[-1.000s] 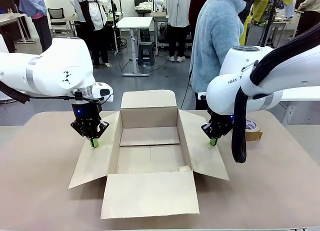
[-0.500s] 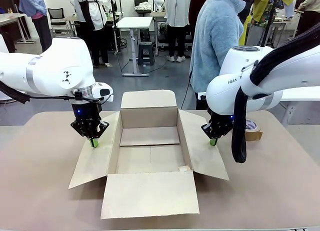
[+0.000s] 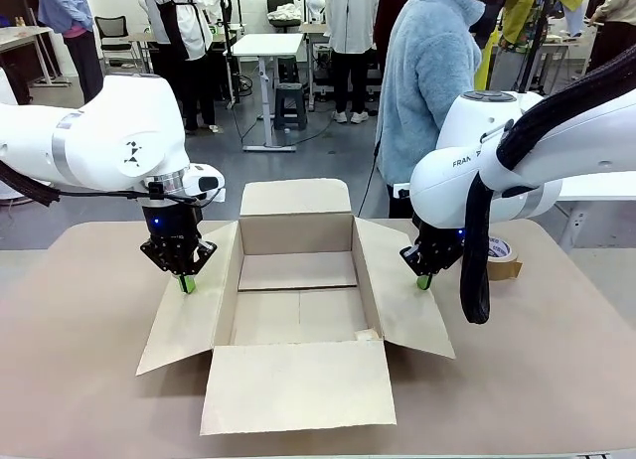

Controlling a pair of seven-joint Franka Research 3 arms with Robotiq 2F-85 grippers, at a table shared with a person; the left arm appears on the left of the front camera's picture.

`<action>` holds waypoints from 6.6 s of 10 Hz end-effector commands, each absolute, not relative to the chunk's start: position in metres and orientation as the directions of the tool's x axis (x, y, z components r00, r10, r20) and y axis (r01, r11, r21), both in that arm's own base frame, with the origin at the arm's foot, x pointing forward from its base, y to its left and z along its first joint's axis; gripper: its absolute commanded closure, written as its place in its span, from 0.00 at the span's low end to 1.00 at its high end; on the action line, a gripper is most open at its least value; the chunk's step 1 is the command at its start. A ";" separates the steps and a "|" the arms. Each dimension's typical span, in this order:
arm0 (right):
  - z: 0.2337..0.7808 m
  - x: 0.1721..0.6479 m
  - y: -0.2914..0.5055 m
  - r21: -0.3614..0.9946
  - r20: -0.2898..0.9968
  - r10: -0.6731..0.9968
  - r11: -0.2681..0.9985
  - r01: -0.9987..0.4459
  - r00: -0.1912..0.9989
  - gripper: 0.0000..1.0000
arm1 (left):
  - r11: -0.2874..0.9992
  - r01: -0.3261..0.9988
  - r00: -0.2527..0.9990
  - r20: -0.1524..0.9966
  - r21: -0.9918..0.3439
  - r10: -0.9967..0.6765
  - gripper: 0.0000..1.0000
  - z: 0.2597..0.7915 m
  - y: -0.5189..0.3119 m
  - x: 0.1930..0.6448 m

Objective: Wrap the clocks to prevent damage.
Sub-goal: Once the human has placed the objects inside and stepped back, release both hands from the side flaps of the Package Box.

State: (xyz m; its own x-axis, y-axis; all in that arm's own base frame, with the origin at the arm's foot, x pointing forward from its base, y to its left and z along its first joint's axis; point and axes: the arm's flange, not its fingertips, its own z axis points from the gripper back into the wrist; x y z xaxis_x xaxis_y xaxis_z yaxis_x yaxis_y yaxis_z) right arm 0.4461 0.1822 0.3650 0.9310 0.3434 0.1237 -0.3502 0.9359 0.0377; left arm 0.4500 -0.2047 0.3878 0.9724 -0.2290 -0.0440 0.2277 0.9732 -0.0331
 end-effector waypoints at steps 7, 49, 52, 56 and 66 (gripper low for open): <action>0.364 0.446 0.182 0.045 0.122 0.330 0.940 -0.337 0.936 0.99 | 0.974 0.222 0.974 -0.042 -0.032 -0.224 1.00 0.390 -0.204 0.449; 0.364 0.446 0.182 0.045 0.122 0.330 0.940 -0.337 0.936 0.99 | 0.974 0.222 0.974 -0.042 -0.032 -0.224 1.00 0.390 -0.204 0.449; 0.364 0.446 0.182 0.045 0.122 0.330 0.940 -0.337 0.936 0.99 | 0.974 0.222 0.974 -0.042 -0.032 -0.224 1.00 0.390 -0.204 0.449; 0.364 0.446 0.182 0.045 0.122 0.330 0.940 -0.337 0.936 0.99 | 0.974 0.222 0.974 -0.042 -0.032 -0.224 1.00 0.390 -0.204 0.449; 0.364 0.446 0.182 0.045 0.122 0.330 0.940 -0.337 0.936 0.99 | 0.974 0.222 0.974 -0.042 -0.032 -0.224 1.00 0.390 -0.204 0.449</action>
